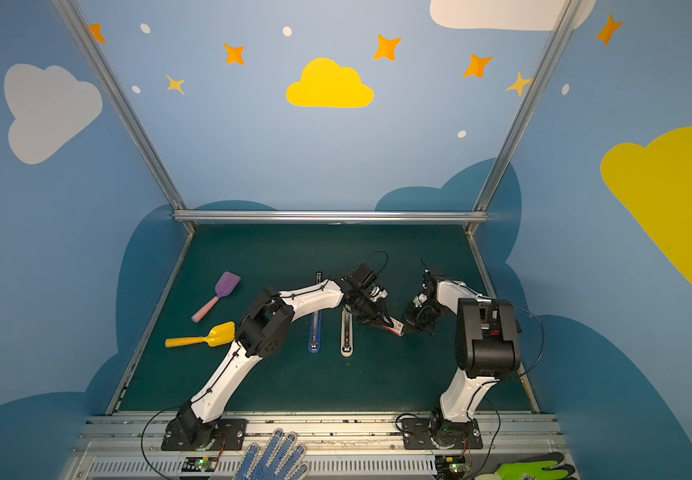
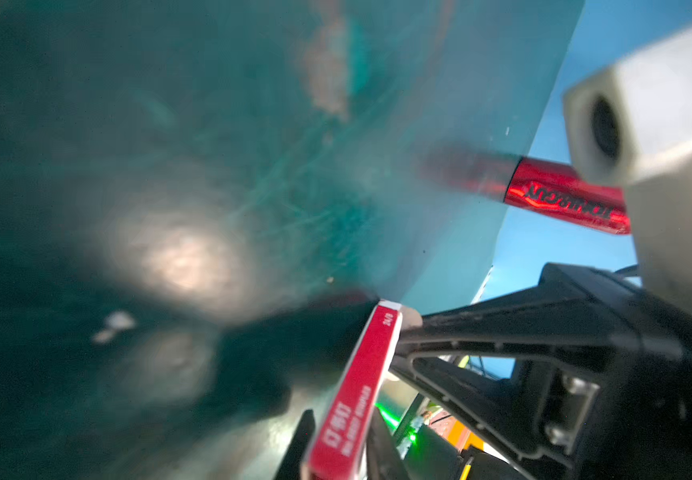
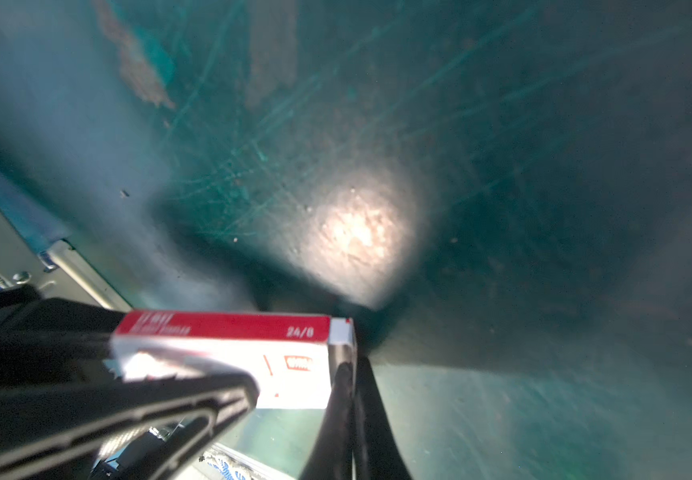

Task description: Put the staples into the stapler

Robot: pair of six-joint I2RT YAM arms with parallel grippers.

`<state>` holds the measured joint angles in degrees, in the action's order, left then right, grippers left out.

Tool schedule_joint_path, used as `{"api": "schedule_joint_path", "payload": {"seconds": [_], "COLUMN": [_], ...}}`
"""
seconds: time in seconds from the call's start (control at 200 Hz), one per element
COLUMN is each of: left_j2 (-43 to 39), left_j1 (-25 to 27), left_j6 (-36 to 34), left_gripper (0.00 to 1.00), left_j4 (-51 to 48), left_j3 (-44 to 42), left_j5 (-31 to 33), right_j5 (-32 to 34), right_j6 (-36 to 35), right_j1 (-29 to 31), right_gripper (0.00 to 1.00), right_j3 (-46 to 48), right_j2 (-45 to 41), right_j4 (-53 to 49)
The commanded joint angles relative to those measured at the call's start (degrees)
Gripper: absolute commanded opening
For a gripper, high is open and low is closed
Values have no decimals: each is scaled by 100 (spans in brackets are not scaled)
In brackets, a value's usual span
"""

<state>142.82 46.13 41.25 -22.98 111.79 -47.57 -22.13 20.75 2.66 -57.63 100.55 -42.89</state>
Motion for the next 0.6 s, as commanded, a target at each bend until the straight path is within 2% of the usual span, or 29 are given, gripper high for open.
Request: {"api": "schedule_joint_path", "payload": {"seconds": [0.0,0.185,0.295,0.596], "left_j2": [-148,-263,-316,-412], "left_j1": [-108,-185,-236,-295], "left_j6": [-15,-55,-25,-28], "left_gripper": [17,15,20,20], "left_j4": [48,89,156,232], "left_j3": [-185,-334,-402,-548], "left_j5": [45,77,86,92], "right_j5": [87,315,384,464], "right_j6": [4,-12,-28,-63], "right_j1": [-38,-35,-31,-45], "right_gripper": [0,0,0,0], "right_j3": [72,28,23,32], "right_j2": [-106,-163,-159,-195], "right_j4": [-55,-240,-331,-408]}}
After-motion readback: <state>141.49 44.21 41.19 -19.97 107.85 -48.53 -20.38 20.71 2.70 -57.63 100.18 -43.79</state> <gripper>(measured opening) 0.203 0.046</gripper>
